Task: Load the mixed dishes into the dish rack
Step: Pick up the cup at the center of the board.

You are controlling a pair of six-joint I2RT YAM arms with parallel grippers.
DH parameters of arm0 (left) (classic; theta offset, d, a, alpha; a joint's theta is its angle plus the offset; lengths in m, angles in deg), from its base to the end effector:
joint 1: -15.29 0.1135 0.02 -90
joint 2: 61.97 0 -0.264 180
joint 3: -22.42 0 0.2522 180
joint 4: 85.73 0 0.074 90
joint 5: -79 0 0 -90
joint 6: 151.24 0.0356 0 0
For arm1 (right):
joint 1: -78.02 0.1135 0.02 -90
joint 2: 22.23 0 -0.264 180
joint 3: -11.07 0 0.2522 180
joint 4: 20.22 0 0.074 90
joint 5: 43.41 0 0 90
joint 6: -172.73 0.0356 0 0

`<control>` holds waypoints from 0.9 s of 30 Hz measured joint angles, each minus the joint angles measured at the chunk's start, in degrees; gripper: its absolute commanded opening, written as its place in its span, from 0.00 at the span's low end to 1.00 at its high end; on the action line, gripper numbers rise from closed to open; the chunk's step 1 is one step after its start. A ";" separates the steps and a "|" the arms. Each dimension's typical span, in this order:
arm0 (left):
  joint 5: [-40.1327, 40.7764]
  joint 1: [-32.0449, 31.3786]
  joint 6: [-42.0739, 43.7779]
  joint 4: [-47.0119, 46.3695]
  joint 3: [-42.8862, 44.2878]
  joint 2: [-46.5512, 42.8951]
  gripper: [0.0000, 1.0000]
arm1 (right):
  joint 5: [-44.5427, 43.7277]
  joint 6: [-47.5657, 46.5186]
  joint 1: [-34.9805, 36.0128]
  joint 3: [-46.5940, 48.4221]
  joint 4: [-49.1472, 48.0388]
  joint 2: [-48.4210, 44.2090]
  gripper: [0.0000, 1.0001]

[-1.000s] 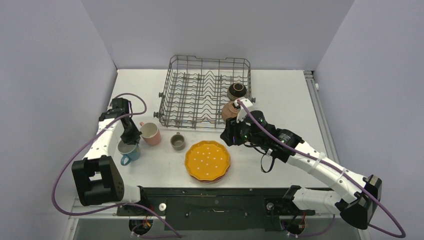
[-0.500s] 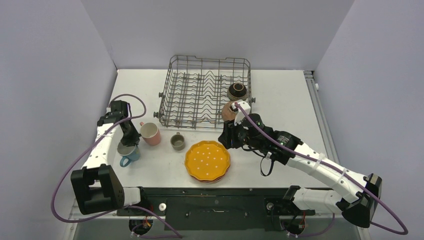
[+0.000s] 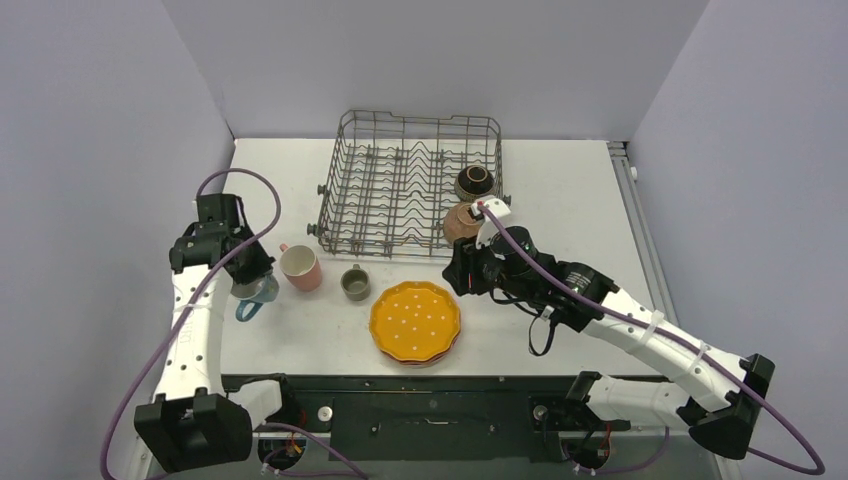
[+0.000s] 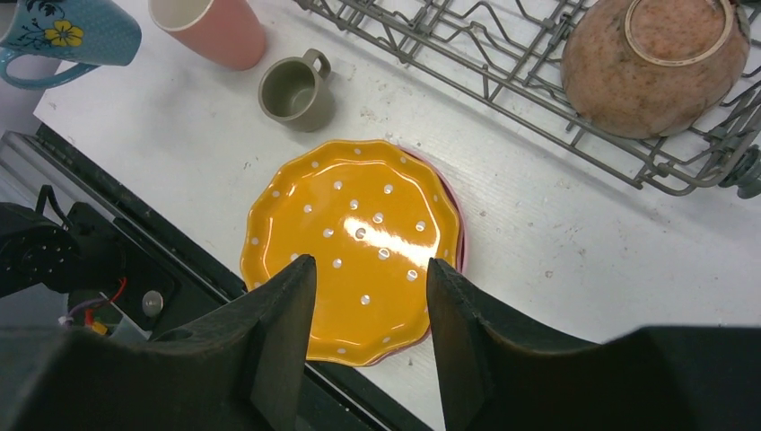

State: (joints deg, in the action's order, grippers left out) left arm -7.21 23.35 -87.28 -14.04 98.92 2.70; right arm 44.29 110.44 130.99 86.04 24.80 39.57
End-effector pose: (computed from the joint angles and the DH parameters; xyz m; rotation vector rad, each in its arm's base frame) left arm 0.2065 0.0316 0.3091 -0.7881 2.4903 -0.0245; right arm 0.1420 0.1859 0.3458 -0.4632 2.1810 0.7684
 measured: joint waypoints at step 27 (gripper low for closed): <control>-28.35 -16.04 -11.45 0.00 10.05 -10.12 0.00 | 1.66 2.10 0.00 0.63 0.31 -6.71 0.64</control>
State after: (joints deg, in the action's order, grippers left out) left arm -35.56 7.30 -98.74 -14.04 108.98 -7.42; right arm 45.95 112.54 130.99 86.67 25.11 32.86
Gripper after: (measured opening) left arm 0.045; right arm 0.636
